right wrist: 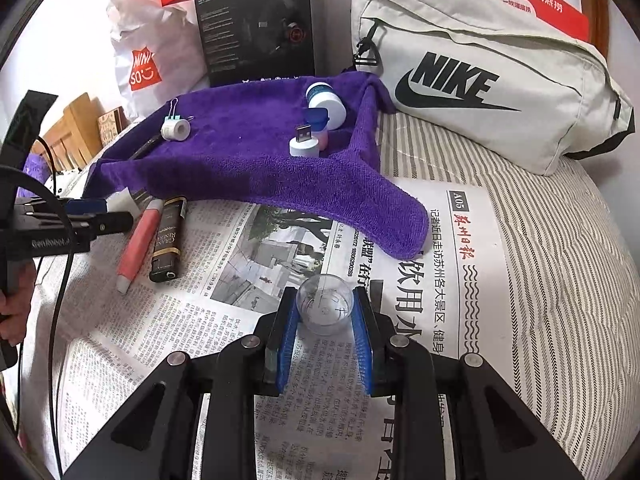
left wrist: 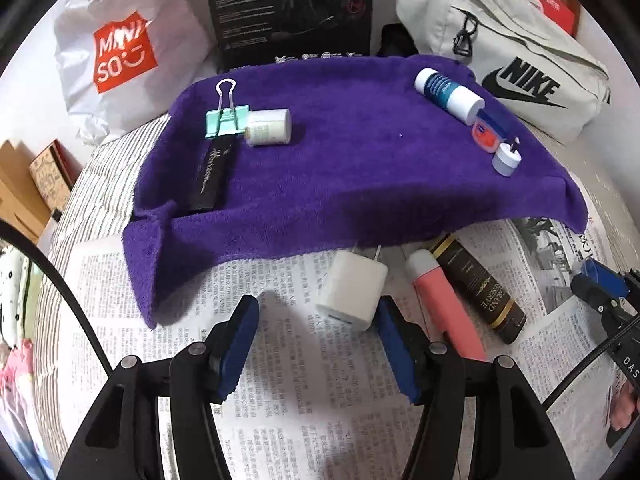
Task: Organize rigid objects
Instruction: 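Grasp the white charger plug with the left tool while the right tool grasps the clear cup, then place the plug beside the tape roll while the right tool sets the cup by the bottle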
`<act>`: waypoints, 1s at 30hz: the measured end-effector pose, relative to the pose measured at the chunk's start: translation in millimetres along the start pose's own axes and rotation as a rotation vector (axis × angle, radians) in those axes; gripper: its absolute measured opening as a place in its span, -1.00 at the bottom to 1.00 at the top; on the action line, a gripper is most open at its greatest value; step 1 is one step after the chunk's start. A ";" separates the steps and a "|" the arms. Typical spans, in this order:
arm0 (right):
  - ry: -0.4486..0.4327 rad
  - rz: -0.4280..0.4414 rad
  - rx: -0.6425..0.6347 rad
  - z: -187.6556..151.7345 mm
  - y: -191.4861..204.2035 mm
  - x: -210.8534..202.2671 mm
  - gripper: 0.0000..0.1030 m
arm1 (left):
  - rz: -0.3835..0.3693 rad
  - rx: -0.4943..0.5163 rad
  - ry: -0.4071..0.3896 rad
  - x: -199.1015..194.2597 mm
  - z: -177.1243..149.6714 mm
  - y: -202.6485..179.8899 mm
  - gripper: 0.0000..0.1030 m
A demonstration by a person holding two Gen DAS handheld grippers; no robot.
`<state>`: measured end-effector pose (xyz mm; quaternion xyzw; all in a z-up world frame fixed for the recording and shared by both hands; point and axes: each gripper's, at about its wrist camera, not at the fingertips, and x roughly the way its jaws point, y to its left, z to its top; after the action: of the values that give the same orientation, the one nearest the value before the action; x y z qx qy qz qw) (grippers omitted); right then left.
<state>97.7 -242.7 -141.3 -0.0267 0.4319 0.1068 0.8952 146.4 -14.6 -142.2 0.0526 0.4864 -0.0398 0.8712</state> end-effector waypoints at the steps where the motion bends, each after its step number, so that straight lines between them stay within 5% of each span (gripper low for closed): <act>1: 0.000 0.000 0.000 0.1 0.1 0.1 -0.47 | -0.016 0.003 -0.002 0.9 0.8 -0.6 0.14; 4: -0.001 0.011 0.009 0.4 -2.0 0.1 -0.47 | -0.025 0.043 -0.028 2.6 2.5 -5.1 0.10; 10: -0.002 0.034 0.028 0.0 -5.3 0.0 -0.47 | -0.101 0.094 -0.118 -1.3 -7.0 -5.4 -0.36; 30: 0.001 -0.004 -0.003 1.0 2.2 1.0 -0.47 | -0.129 0.087 -0.141 -3.6 -12.4 2.4 -0.39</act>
<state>98.6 -240.2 -141.3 -0.0286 0.4322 0.1057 0.8951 134.3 -10.5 -145.5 0.0558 0.4240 -0.1205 0.8959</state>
